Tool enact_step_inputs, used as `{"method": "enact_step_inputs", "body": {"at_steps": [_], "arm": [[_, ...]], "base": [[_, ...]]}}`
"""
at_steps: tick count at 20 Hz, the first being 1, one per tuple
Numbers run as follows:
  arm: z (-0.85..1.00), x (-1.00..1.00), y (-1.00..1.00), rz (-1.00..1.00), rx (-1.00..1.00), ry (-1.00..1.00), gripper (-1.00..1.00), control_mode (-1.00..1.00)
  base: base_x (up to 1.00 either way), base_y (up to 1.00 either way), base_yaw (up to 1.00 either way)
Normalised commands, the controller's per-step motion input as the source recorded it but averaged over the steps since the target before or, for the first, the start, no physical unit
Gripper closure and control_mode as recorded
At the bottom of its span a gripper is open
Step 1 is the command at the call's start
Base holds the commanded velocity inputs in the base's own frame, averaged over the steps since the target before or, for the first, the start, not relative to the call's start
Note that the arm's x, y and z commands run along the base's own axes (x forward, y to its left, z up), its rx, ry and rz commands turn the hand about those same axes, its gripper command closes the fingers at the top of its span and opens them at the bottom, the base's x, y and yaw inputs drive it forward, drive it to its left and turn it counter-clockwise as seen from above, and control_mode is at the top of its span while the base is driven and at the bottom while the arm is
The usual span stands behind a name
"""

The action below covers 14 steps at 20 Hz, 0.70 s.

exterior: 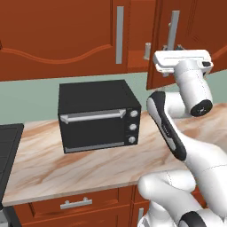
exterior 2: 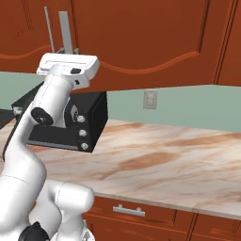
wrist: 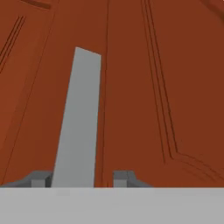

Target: Get the candle and the beer from the cabinet and move them to the dining counter.

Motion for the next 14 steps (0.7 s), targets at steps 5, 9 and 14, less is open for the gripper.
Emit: {"method": "enact_step_inputs", "body": {"at_steps": [5, 9, 14], "arm": [[0.00, -0.89, -0.85, -0.11, 0.01, 0.11, 1.00, -1.00], [0.00, -0.90, -0.94, -0.08, 0.03, 0.11, 1.00, -1.00], [0.00, -0.86, -0.89, -0.07, 0.02, 0.09, 1.00, -1.00]], "base": [[0.00, 0.00, 0.00], [0.00, 0.00, 0.00], [0.00, 0.00, 0.00]]}}
